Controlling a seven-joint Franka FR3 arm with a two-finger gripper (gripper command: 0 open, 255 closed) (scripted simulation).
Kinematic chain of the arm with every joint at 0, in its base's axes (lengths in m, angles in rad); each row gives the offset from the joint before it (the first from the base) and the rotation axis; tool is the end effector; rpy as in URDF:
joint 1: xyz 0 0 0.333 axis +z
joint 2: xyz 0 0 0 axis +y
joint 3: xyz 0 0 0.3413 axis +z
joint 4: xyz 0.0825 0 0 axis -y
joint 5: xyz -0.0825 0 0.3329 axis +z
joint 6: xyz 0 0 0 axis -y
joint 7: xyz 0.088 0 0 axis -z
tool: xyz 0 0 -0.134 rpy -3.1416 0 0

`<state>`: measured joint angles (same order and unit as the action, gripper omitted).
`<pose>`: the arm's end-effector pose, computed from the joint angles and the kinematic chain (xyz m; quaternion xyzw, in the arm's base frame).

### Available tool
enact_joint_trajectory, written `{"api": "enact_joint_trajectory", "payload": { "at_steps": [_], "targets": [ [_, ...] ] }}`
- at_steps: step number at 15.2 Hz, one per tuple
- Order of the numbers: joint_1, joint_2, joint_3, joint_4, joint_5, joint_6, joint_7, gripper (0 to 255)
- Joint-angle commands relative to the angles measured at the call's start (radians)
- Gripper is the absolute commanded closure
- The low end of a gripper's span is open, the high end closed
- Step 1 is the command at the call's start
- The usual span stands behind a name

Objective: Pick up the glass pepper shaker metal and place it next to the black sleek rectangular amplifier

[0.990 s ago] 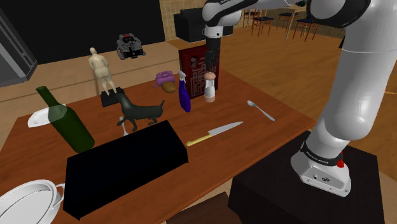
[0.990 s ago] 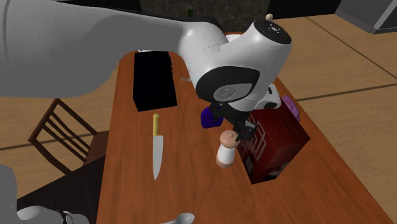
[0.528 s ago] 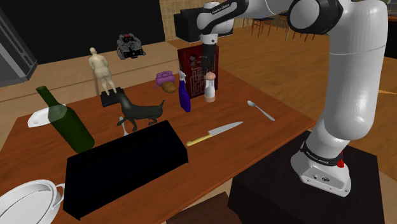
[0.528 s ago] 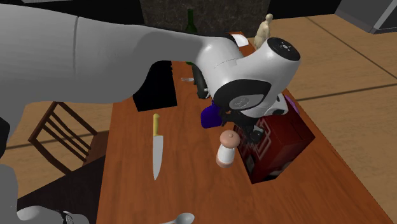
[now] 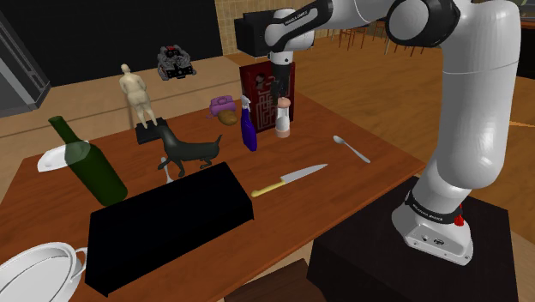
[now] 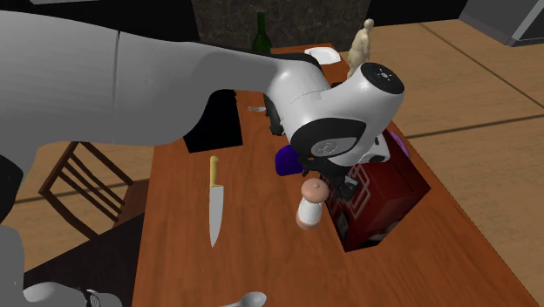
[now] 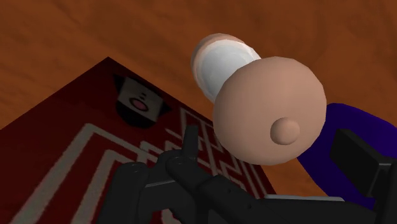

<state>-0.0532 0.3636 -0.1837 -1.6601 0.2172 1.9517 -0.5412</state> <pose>0.6027 -0.1122 0.4151 -0.9909 -0.1127 0.0043 0.0738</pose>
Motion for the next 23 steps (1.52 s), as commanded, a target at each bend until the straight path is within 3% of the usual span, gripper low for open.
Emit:
{"api": "enact_joint_trajectory", "payload": {
  "at_steps": [1,3,4,13,23],
  "targets": [
    [0.000,0.002,0.000,-0.001,0.000,0.001,0.000,0],
    [0.000,0.002,0.000,-0.001,0.000,0.001,0.000,0],
    [0.000,0.002,0.000,-0.002,0.000,0.002,-0.001,255],
    [0.000,0.002,0.000,-0.001,0.000,0.001,0.000,255],
    [-0.001,-0.030,-0.004,0.088,-0.013,-0.118,0.020,255]
  ]
}}
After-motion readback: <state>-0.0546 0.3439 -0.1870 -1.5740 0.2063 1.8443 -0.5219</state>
